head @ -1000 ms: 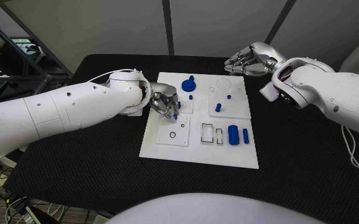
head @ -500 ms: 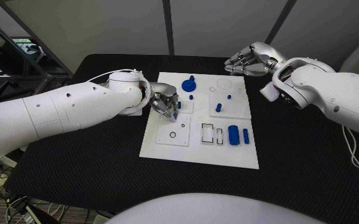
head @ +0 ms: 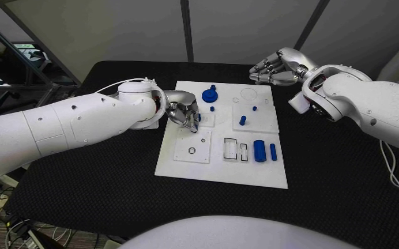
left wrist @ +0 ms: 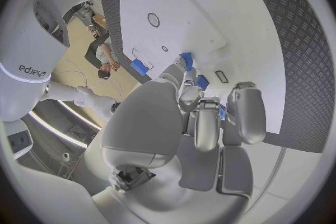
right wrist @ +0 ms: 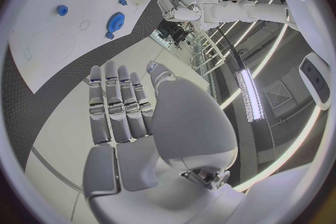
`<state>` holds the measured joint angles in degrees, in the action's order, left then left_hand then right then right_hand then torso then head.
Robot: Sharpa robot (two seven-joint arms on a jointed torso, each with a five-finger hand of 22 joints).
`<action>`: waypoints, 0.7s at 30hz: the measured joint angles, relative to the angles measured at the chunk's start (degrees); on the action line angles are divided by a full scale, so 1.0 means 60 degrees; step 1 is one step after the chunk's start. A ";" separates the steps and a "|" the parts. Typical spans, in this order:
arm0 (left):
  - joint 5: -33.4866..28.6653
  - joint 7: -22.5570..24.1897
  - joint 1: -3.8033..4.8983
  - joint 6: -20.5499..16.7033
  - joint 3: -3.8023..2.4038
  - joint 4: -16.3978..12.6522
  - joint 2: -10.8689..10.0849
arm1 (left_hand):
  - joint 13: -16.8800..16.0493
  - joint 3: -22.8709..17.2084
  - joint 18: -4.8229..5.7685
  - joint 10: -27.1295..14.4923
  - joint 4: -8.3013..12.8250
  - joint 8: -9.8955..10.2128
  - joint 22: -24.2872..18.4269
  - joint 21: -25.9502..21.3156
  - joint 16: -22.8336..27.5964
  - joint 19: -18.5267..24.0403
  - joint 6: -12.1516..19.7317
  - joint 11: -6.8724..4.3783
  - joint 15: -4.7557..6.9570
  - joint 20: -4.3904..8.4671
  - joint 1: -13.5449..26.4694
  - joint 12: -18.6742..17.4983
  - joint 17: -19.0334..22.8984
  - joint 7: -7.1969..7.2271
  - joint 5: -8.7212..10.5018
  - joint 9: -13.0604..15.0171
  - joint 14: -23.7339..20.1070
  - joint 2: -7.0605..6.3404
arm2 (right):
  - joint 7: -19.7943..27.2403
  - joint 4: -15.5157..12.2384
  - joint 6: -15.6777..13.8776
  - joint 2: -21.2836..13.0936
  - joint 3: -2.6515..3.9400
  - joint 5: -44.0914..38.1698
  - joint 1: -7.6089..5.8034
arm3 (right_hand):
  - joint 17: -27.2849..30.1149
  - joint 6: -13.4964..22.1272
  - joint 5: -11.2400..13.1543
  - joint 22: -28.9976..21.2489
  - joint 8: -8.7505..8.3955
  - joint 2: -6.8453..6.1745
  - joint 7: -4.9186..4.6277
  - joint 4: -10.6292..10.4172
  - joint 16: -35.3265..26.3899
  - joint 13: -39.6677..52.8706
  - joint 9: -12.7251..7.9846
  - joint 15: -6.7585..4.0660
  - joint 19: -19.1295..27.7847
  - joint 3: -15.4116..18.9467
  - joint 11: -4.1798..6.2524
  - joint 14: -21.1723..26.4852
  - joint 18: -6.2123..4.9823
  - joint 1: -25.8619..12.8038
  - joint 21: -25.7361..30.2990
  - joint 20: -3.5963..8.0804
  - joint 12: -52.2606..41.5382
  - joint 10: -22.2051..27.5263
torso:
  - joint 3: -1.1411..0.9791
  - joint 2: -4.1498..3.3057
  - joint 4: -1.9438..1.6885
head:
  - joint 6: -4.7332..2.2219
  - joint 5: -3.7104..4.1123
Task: Assemble the parts on the task board
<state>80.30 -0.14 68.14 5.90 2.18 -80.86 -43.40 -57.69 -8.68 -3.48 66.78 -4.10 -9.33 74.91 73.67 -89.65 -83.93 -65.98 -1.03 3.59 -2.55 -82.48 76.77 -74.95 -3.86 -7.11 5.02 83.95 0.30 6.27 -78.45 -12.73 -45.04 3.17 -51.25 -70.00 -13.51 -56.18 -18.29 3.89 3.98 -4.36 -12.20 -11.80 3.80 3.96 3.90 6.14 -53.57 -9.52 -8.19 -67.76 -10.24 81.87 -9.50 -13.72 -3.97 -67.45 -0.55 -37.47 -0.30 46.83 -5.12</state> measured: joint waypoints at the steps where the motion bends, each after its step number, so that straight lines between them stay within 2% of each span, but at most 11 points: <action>1: -0.0035 0.0019 0.0000 -0.0030 0.0000 -0.0013 -0.0011 | 0.0015 0.0000 0.0000 -0.0014 0.0000 -0.0039 0.0000 0.0000 0.0000 0.0000 0.0000 -0.0014 0.0017 0.0000 -0.0005 -0.0030 0.0000 0.0000 -0.0014 0.0000 0.0017 0.0005 | 0.0001 0.0001 0.0001 0.0000 0.0000 0.0000 0.0000 | 0.0000 0.0000 0.0000 0.0000 0.0000 0.0000 0.0000 0.0000 0.0000 0.0000 0.0000 0.0000 0.0000 0.0000 0.0000 0.0000 0.0000 0.0000 0.0000 0.0000 0.0000 0.0000 | 0.0000 0.0001 -0.0001 | -0.0004 0.0000; 5: -0.0230 0.0107 -0.0001 -0.0124 0.0000 -0.0076 -0.0088 | 0.0030 0.0040 -0.0001 -0.0016 0.0039 -0.0149 0.0000 0.0000 0.0000 0.0000 -0.0062 -0.0015 0.0068 0.0000 -0.0094 -0.0055 0.0000 -0.0035 -0.0065 0.0003 0.0001 0.0088 | 0.0004 0.0005 0.0006 0.0000 0.0000 -0.0001 0.0000 | -0.0001 0.0000 0.0000 0.0000 0.0000 0.0000 0.0000 0.0000 0.0000 0.0000 0.0000 0.0000 0.0000 0.0000 0.0000 0.0000 0.0000 0.0000 0.0000 0.0000 0.0000 0.0000 | 0.0001 0.0006 -0.0003 | -0.0023 0.0001; 15: -0.0631 0.0243 -0.0004 -0.0162 0.0000 -0.0283 -0.0327 | -0.0121 0.0040 0.0001 0.0087 0.0039 -0.0293 0.0000 -0.0055 0.0000 -0.0034 -0.0115 -0.0118 0.0068 0.0033 -0.0143 -0.0055 0.0000 0.0016 -0.0068 0.0033 0.0001 0.0039 | 0.0012 0.0015 0.0043 0.0000 0.0000 -0.0002 0.0001 | 0.0002 0.0000 0.0000 0.0000 0.0000 0.0000 0.0000 0.0000 0.0000 0.0000 0.0000 0.0000 0.0000 0.0000 0.0000 0.0000 0.0000 0.0000 0.0000 0.0000 0.0000 0.0000 | 0.0003 0.0006 -0.0007 | -0.0034 -0.0002; 21: -0.0911 0.0282 -0.0008 -0.0147 0.0000 -0.0414 -0.0487 | -0.0173 0.0036 0.0001 0.0140 0.0095 -0.0293 0.0000 -0.0092 0.0000 -0.0034 -0.0115 -0.0102 0.0068 0.0033 -0.0143 -0.0055 0.0000 0.0016 -0.0067 0.0034 0.0001 0.0038 | 0.0019 0.0018 0.0072 0.0000 0.0000 -0.0004 0.0001 | 0.0009 0.0000 0.0000 0.0000 0.0000 0.0000 0.0000 0.0000 0.0000 0.0000 0.0000 0.0000 0.0000 0.0000 0.0000 0.0000 0.0000 0.0000 0.0000 0.0000 0.0000 0.0000 | 0.0003 0.0004 -0.0007 | -0.0025 -0.0012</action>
<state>74.84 1.55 68.10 5.02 2.18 -83.34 -46.32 -58.74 -8.46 -3.48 67.62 -3.53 -11.09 74.91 73.12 -89.65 -84.14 -66.67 -1.64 4.00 -2.35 -83.34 76.44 -74.95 -3.76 -7.51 5.22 83.96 0.53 6.39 -78.34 -12.29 -45.04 3.16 -51.27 -69.99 -13.45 -56.18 -18.29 3.89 3.98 -4.36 -12.20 -11.80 3.80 3.96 3.91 6.14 -53.57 -9.52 -8.19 -67.76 -10.25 81.87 -9.49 -13.72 -3.97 -67.45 -0.53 -37.45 -0.35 46.68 -5.19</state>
